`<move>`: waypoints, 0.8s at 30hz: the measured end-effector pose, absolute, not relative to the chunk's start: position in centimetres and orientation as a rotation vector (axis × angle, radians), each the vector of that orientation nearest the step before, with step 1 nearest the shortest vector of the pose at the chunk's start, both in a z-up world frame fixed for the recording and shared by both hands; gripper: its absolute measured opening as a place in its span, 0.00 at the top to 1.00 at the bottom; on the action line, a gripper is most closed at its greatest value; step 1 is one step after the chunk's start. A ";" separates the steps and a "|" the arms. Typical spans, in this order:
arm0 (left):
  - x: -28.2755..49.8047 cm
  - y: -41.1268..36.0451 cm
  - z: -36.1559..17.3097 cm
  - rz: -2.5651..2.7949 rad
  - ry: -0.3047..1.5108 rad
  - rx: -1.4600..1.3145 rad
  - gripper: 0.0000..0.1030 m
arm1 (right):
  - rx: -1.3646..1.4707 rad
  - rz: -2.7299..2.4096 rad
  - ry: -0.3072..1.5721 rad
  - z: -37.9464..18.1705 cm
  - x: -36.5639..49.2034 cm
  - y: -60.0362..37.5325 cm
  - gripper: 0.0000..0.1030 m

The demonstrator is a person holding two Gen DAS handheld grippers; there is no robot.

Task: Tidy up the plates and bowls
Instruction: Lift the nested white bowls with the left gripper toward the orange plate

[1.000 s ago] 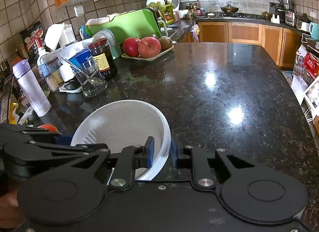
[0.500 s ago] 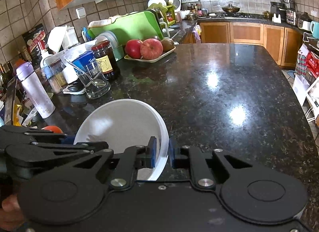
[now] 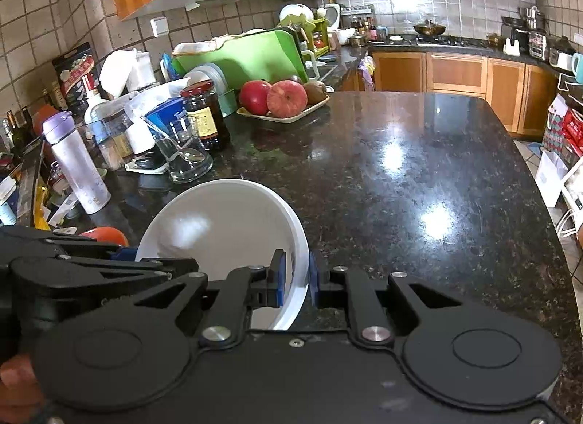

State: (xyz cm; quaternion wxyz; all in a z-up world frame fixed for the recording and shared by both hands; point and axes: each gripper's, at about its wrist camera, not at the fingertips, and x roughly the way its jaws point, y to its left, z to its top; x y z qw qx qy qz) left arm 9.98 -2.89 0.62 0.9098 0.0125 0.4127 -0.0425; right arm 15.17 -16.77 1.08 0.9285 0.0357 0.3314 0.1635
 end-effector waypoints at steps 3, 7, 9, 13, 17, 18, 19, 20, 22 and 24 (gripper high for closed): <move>9.2 -2.8 1.0 -0.068 0.841 0.020 0.70 | 0.068 0.356 0.669 1.4 14.7 -16.7 0.85; 8.2 -3.1 1.3 -0.039 0.830 0.017 0.70 | 0.061 0.377 0.658 1.6 13.9 -16.8 0.85; 7.7 -3.4 1.3 -0.024 0.825 0.020 0.70 | 0.057 0.386 0.649 1.7 13.4 -17.1 0.85; 6.8 -4.0 1.3 -0.008 0.823 0.010 0.70 | 0.047 0.392 0.632 2.0 12.2 -17.8 0.85; 5.9 -4.6 1.5 0.002 0.811 0.000 0.70 | 0.045 0.403 0.624 2.1 11.1 -18.6 0.85; 5.6 -4.7 1.6 0.006 0.805 -0.003 0.70 | 0.045 0.407 0.622 2.2 10.9 -18.7 0.85; 5.4 -4.7 1.7 0.009 0.800 -0.006 0.70 | 0.045 0.412 0.621 2.2 10.7 -18.7 0.85; 5.3 -4.6 1.8 0.013 0.794 -0.009 0.70 | 0.045 0.418 0.619 2.3 10.5 -18.7 0.85; 4.8 -4.4 2.1 0.024 0.782 -0.014 0.70 | 0.045 0.428 0.614 2.4 10.3 -18.5 0.85; 4.4 -4.3 2.2 0.035 0.774 -0.014 0.70 | 0.048 0.438 0.612 2.6 10.0 -18.3 0.85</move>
